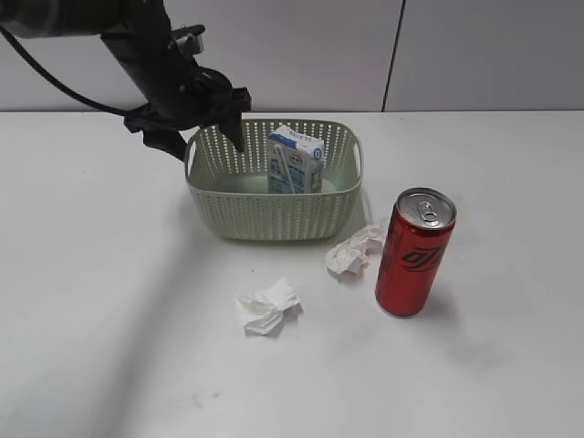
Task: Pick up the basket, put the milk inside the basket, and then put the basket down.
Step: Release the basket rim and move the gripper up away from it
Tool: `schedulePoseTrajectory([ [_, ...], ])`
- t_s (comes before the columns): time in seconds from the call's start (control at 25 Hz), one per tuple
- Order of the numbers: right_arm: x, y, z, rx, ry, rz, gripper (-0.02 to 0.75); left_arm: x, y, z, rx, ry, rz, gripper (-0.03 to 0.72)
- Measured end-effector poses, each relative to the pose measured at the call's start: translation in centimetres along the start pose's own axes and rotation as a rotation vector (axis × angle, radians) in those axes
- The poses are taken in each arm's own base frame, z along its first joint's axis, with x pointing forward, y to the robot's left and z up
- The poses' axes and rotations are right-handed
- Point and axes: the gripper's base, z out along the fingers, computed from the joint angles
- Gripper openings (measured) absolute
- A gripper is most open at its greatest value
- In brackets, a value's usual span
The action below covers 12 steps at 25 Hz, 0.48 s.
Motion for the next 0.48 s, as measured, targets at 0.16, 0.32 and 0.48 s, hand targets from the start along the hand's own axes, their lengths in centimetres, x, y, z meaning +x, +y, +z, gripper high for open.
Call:
schedulePoseTrajectory([
  [0.16,0.0,0.0,0.0,0.000,0.000,0.000,0.591,-1.0,1.1,-4.1,0.008,-0.046,0.011,0.670],
  [0.32,0.0,0.0,0.0,0.000,0.000,0.001,0.591,-1.4,3.9,-7.2,-0.039,-0.027,0.038,0.667],
  [0.48,0.0,0.0,0.0,0.000,0.000,0.001,0.591,-1.0,6.8,-9.5,-0.111,0.043,0.057,0.661],
])
